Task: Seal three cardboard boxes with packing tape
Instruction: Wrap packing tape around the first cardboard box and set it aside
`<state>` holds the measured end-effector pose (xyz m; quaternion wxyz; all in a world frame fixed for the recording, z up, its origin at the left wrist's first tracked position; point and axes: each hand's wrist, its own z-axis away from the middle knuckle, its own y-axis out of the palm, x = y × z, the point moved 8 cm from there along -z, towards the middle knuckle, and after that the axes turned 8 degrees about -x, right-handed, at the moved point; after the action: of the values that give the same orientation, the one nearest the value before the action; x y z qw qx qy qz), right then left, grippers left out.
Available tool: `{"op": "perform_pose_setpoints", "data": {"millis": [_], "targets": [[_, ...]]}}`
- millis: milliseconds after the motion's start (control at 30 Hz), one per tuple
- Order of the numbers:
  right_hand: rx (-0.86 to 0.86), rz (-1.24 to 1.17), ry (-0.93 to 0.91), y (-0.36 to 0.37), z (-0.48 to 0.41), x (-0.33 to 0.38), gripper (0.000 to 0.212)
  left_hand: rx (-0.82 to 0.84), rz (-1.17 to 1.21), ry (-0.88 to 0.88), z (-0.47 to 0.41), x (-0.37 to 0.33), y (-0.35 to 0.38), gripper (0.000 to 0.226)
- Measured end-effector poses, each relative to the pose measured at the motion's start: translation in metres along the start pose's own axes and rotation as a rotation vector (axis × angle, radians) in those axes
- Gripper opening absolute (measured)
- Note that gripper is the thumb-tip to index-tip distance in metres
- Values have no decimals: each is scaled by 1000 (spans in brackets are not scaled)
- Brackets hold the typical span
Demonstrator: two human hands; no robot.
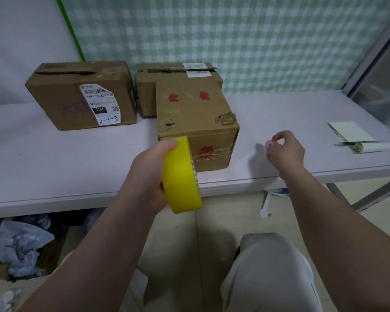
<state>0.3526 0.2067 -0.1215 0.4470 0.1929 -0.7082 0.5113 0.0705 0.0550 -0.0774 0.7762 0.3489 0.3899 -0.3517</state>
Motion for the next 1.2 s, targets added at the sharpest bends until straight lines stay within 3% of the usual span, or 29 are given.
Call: {"op": "perform_pose_setpoints", "data": {"millis": [67,100,333,500,633,700,833,967,1200], "targets": [[53,-383,113,-2,15,10,38,3,-4,-3,1,0,-1,10],[86,-451,95,-5,23,21,42,3,-6,-6,2,0,-1,10],[203,-673,-256,-23,79,128,17,9,-23,-34,3,-1,-5,13],[352,-353,-718,22,121,191,13,5,-40,-39,3,1,-7,19],[446,12,-1019,72,136,201,26,14,-46,-47,3,3,-9,30],[479,129,-1052,86,134,195,23,24,-55,-38,2,4,-11,25],[472,83,-1039,87,132,192,41,58,-94,2,0,5,-12,19],[440,91,-1053,86,132,192,43,49,-135,23,-6,5,-13,19],[409,125,-1098,88,132,193,42,46,-69,-166,-5,32,-18,28]]}}
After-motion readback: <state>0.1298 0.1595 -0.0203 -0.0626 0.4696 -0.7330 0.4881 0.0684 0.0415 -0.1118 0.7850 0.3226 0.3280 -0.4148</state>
